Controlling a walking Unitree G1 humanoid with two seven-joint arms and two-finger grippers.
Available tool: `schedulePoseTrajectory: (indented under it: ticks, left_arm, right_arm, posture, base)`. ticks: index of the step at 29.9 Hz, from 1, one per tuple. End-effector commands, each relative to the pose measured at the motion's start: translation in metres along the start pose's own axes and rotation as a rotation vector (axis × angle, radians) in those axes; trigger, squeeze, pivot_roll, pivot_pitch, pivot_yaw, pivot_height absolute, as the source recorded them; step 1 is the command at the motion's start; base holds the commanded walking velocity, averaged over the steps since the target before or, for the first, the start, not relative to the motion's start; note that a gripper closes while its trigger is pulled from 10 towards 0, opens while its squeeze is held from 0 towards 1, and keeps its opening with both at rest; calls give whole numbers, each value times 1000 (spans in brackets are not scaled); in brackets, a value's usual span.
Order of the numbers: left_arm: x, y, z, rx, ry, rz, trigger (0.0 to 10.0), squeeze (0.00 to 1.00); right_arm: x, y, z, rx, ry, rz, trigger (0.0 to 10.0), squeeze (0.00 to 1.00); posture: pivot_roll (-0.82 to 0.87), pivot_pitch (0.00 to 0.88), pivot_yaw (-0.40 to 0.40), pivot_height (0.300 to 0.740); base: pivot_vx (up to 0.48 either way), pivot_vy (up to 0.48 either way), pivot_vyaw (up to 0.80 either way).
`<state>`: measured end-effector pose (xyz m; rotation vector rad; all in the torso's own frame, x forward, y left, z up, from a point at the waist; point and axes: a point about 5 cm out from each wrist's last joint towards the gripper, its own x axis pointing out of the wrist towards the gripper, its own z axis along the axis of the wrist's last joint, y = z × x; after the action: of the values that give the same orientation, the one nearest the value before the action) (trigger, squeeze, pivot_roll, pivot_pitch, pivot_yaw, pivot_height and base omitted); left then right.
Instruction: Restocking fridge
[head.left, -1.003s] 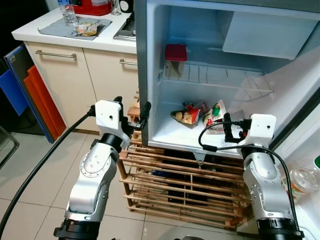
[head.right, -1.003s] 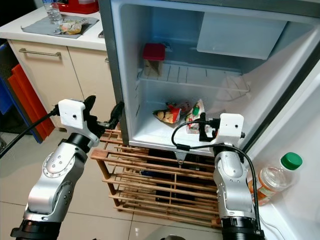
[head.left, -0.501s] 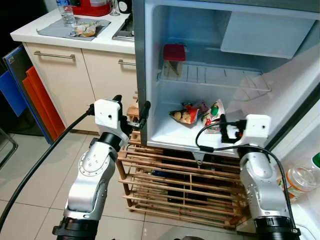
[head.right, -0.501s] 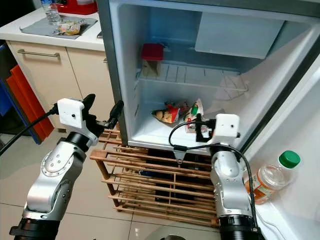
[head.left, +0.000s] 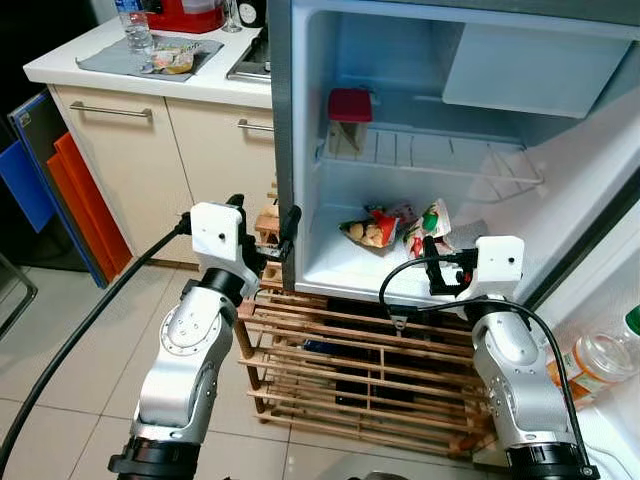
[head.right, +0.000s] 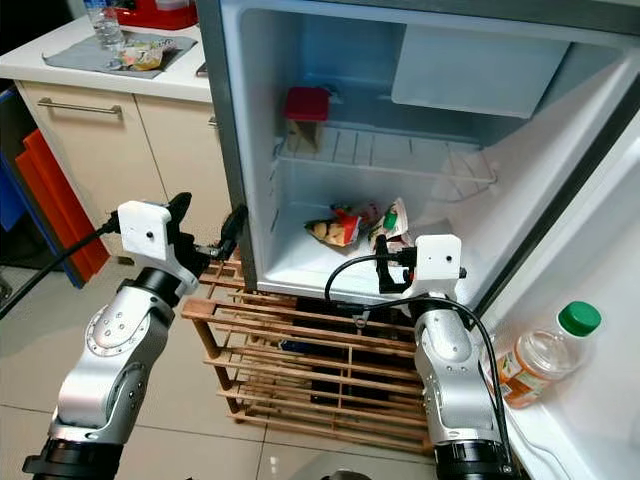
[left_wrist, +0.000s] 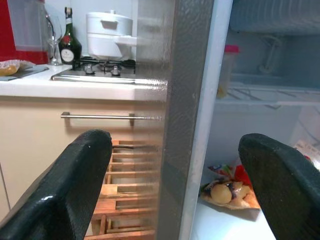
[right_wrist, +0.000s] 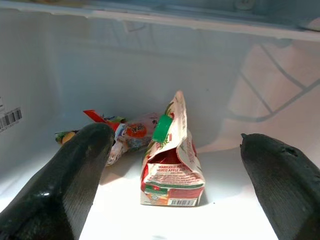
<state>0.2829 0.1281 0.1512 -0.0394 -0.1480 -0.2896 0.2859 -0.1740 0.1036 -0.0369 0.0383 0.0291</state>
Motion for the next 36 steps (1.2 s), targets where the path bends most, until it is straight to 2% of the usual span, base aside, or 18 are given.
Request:
schedulePoseTrajectory:
  ticks: [1, 36]
  left_arm:
    - [3, -1, 2, 10, -13, -3, 10000, 0]
    - [2, -1, 1, 18, -19, -7, 10000, 0]
  right_arm:
    - [2, -3, 4, 3, -14, 1, 10000, 0]
    - [-5, 2, -5, 3, 18, 12, 10000, 0]
  posture:
    - [-131, 0, -35, 740]
    - [-140, 0, -21, 740]
  base:
    - [-255, 0, 0]
    - [-244, 0, 0]
